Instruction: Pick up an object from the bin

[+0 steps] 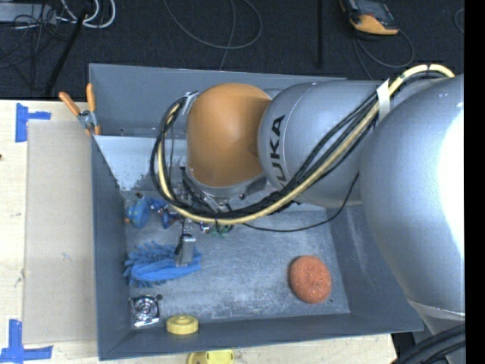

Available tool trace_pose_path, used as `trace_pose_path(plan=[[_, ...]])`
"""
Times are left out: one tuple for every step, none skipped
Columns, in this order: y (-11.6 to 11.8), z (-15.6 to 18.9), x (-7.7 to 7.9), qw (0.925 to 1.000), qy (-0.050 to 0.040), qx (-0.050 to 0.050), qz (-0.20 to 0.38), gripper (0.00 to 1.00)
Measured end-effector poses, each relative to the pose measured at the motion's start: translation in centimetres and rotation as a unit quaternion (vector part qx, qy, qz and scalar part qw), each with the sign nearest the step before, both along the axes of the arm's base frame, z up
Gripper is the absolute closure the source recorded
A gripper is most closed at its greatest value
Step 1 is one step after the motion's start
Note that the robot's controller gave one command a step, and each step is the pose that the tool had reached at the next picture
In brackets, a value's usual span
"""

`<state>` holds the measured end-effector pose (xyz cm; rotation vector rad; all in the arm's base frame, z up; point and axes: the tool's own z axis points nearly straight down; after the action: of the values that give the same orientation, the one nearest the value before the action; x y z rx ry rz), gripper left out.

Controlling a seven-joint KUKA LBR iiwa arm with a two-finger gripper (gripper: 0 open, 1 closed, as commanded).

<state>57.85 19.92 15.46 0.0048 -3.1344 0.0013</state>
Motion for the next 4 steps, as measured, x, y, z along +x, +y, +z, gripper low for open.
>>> trace_pose_path(plan=[[-0.1,0.5,0.1,1.0,-0.0031,0.001,-0.002,0.0],[-0.5,-2.6,-1.2,0.9995,-0.0065,0.001,0.031,0.0],[-1.0,-7.2,-1.0,0.9992,-0.0026,0.001,0.041,1.0],[-1.0,-7.2,-1.0,0.9992,-0.0026,0.001,0.04,1.0]])
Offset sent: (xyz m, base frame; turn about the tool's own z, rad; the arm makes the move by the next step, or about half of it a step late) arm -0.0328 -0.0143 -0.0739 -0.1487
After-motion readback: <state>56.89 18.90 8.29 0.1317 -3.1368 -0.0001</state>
